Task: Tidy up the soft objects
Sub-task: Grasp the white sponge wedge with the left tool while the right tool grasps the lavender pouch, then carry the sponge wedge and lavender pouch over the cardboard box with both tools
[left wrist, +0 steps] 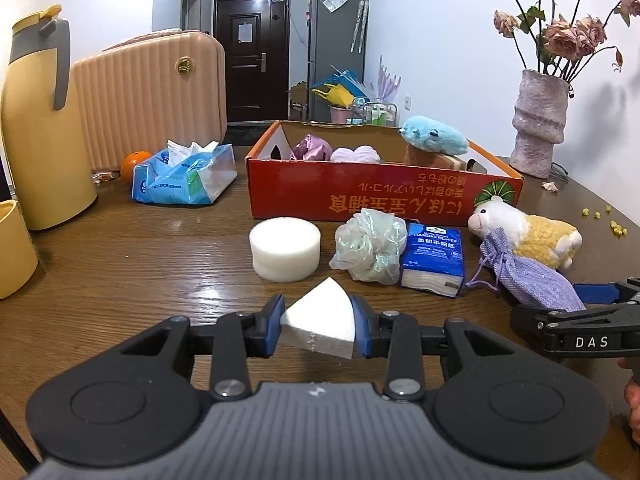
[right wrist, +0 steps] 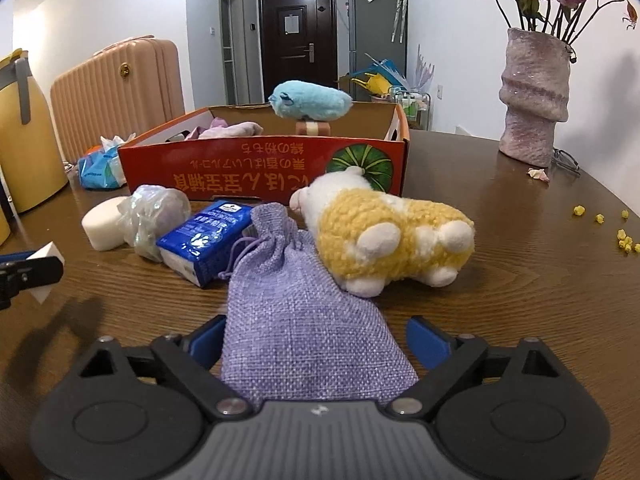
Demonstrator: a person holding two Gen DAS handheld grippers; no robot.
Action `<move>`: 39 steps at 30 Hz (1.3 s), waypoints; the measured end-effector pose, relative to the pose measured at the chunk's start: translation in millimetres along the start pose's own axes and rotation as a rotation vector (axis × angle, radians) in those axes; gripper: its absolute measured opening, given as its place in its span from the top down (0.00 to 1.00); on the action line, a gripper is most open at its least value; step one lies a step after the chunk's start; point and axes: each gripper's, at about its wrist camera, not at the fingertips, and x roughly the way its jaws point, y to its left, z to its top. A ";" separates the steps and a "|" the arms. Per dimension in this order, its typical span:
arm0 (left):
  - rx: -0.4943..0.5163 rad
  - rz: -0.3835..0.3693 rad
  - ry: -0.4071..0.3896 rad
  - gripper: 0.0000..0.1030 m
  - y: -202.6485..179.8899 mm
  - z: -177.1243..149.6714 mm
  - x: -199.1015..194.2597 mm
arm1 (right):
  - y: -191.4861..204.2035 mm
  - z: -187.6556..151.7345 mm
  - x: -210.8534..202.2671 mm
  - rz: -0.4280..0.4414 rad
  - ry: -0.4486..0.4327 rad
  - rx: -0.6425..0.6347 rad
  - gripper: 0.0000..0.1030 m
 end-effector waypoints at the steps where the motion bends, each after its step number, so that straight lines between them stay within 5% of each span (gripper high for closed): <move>1: -0.001 0.001 0.000 0.65 0.2 0.1 0.1 | 0.1 0.1 -0.2 0.003 -0.001 -0.001 0.14; 10: -0.007 -0.004 -0.012 0.65 1.3 0.7 -2.9 | -3.5 -0.4 -6.3 0.015 -0.024 0.008 0.48; 16: -0.014 -0.011 -0.021 0.65 2.6 1.0 -5.4 | -1.9 -1.0 -12.2 0.029 -0.051 -0.006 0.61; 33: -0.017 -0.011 -0.030 0.65 3.0 0.7 -6.7 | 11.8 -4.9 -58.1 0.085 -0.306 -0.081 0.66; 39: -0.018 -0.009 -0.034 0.65 3.8 1.4 -7.4 | 11.9 -4.0 -63.1 0.085 -0.333 -0.079 0.66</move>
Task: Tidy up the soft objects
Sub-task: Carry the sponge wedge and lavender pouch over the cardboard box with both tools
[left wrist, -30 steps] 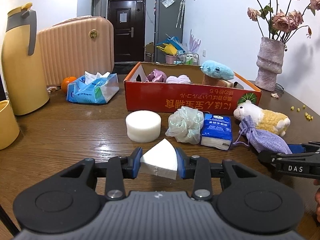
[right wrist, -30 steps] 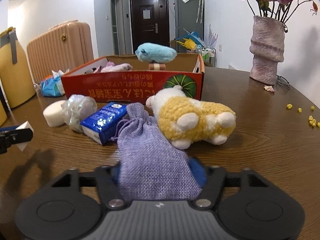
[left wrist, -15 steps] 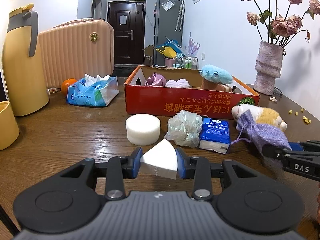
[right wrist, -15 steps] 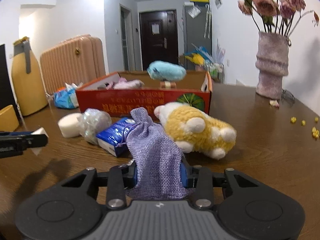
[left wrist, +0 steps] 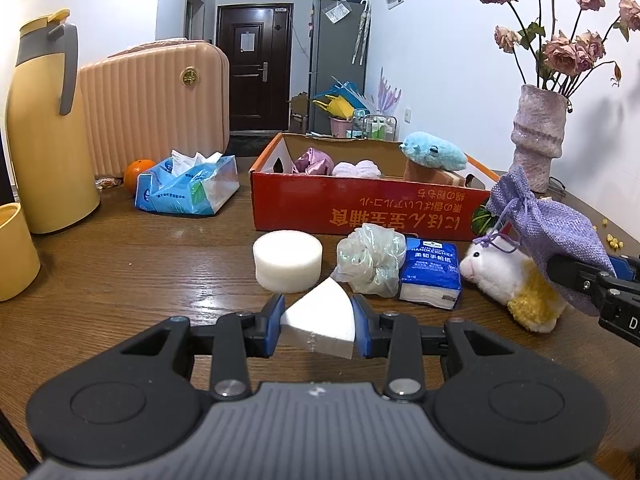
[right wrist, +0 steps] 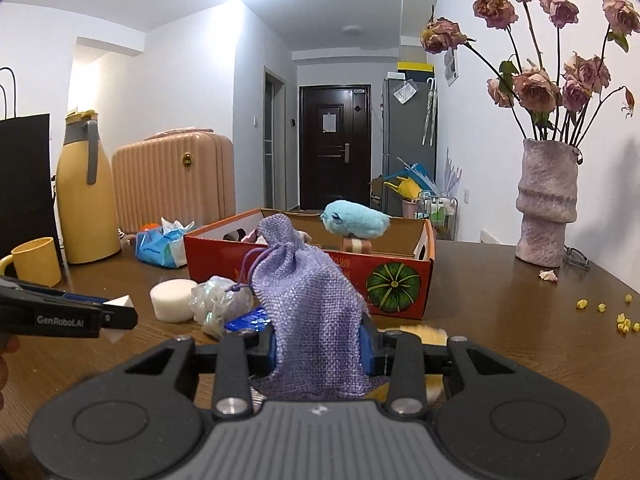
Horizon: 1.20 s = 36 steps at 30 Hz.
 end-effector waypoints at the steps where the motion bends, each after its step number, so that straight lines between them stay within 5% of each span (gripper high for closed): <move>1: 0.000 0.001 -0.002 0.65 0.2 0.3 -0.3 | -0.1 -0.1 -0.6 0.000 -0.002 0.000 0.66; 36: -0.120 0.041 -0.158 0.65 -2.9 50.4 3.0 | 15.7 40.1 30.8 -0.036 -0.140 0.041 0.66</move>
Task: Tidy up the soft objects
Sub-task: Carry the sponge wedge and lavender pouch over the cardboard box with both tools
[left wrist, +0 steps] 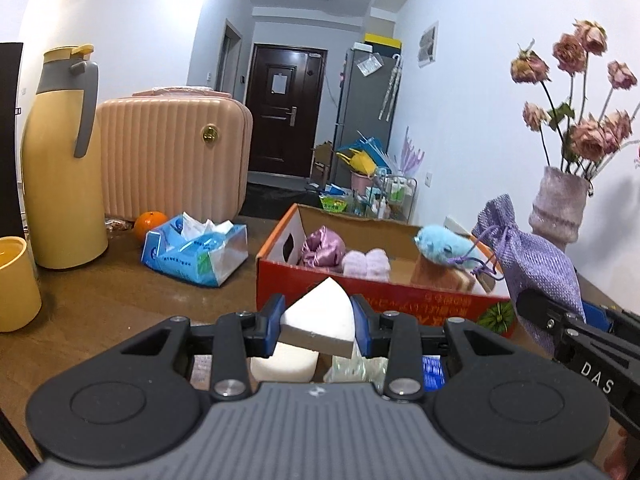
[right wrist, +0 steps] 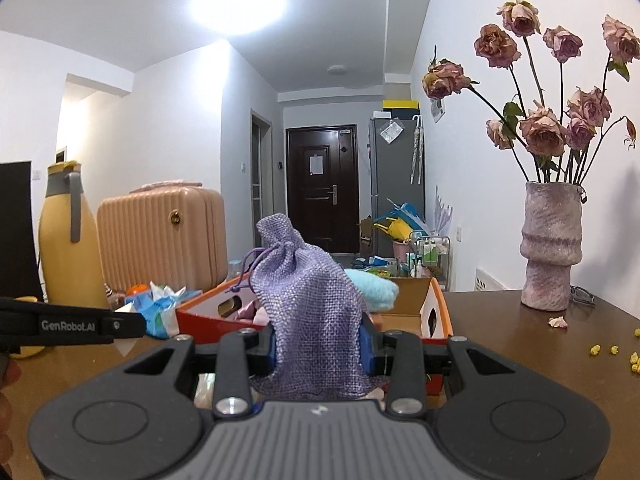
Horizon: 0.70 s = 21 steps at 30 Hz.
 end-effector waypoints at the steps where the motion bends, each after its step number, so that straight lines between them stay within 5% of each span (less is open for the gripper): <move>1: -0.006 0.003 -0.004 0.65 -0.3 2.8 1.9 | -0.3 1.3 2.2 -0.001 -0.002 0.004 0.66; 21: -0.065 0.051 -0.041 0.65 -1.0 39.4 52.8 | -11.3 34.0 61.2 -0.030 -0.029 0.067 0.66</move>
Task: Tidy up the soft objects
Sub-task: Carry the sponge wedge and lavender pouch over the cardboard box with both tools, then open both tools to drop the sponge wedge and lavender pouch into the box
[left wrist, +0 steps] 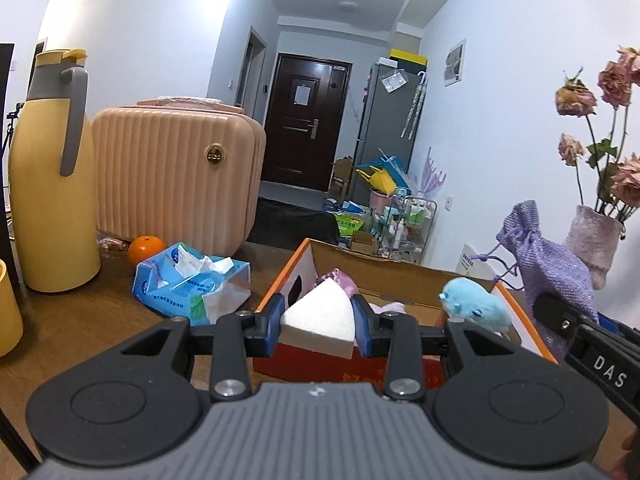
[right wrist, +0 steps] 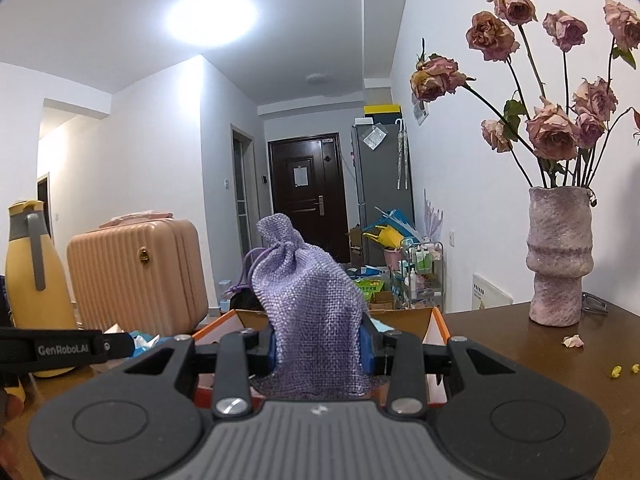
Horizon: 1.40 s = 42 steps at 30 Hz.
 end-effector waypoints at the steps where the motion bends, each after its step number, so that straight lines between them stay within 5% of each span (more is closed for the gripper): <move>1: -0.004 0.001 0.001 0.65 0.6 1.2 2.7 | -0.7 1.5 2.8 -0.001 0.000 0.002 0.66; 21: -0.022 -0.002 -0.020 0.65 -6.7 24.9 53.3 | -2.0 31.5 63.3 0.007 0.051 -0.008 0.66; 42: 0.028 0.020 0.048 0.64 -18.6 27.4 122.8 | 17.6 14.8 139.6 0.015 0.241 -0.128 0.65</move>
